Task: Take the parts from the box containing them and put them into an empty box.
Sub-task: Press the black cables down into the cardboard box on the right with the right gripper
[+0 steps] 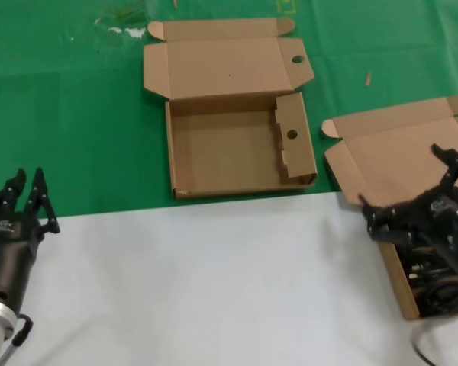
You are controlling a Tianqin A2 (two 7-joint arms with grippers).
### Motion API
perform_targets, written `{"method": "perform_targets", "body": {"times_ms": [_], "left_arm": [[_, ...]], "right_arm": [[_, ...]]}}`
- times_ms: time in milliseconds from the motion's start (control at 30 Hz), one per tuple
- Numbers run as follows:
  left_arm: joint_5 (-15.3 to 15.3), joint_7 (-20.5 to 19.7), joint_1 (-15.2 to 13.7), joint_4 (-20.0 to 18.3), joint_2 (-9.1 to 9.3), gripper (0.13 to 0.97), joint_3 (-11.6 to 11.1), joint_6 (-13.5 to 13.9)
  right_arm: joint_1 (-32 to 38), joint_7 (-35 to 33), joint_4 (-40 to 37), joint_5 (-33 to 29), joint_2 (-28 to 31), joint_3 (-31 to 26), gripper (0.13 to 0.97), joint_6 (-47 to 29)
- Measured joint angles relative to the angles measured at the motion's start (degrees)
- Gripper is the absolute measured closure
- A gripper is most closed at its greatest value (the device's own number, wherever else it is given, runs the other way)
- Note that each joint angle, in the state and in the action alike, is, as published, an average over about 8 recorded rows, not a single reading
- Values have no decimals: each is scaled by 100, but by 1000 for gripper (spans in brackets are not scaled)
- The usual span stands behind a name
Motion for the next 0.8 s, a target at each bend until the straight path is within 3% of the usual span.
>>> {"method": "perform_targets", "body": {"times_ms": [167,333,567,800], "left_arm": [[0,-2,0,0,0,867,0,0],[0,-1,0,0,0,928,0,0],[1,0,0,0,0,950,0,0],[1,0,0,0,0,957,0,0]], "right_arm": [[-359,945,504,-702,1154,-92,129,-561],[-514,1269,709,-905,2333,-58,129,-1324],[149,814,474,-789,3606,-396,129,-2570],[1465,106,-23,-936,4036,-1147,129,-3824]]}}
